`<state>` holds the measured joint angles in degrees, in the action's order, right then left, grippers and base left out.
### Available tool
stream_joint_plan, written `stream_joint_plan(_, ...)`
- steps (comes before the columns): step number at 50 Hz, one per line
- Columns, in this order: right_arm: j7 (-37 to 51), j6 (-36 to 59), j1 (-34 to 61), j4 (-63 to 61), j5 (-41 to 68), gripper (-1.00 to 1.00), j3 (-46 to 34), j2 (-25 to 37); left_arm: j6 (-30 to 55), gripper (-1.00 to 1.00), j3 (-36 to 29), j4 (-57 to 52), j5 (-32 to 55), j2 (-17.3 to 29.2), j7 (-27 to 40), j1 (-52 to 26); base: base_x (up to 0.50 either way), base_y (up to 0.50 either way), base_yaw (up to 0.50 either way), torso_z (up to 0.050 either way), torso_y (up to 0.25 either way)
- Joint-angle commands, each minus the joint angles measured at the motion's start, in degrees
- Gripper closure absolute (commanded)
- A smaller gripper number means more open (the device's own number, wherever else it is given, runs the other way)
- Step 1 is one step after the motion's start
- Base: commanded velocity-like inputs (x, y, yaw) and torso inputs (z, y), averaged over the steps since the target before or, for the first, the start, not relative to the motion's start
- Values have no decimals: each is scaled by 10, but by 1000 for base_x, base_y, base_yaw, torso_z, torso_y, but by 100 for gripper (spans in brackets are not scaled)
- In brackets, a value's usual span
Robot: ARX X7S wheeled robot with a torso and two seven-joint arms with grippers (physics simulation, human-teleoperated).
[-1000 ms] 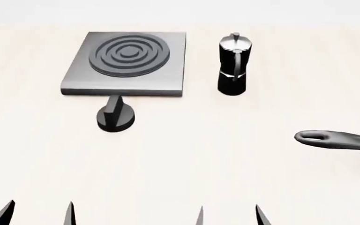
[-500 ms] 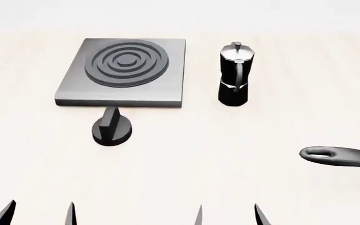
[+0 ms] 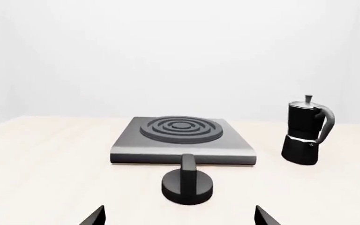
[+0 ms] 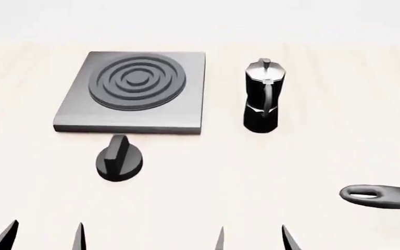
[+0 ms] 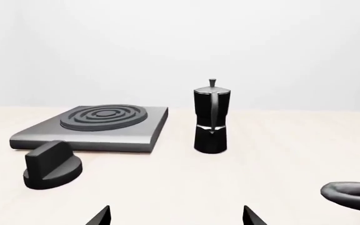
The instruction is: Put the moka pot on the stove.
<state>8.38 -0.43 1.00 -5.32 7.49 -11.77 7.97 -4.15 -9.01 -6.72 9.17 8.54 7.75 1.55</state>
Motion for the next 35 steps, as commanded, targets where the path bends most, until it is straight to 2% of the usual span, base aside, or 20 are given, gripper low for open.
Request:
stream_joint_plan(1, 3, -2, 4, 4, 5, -100, -7, 4, -1, -100, -5, -1, 4, 5, 4, -1, 164, 0, 0, 0, 0)
stream_joint_plan(35, 17, -5, 2, -6, 17, -100, -16, 18, 3, -100, -21, -16, 12, 18, 15, 3, 180, 0, 0, 0, 0)
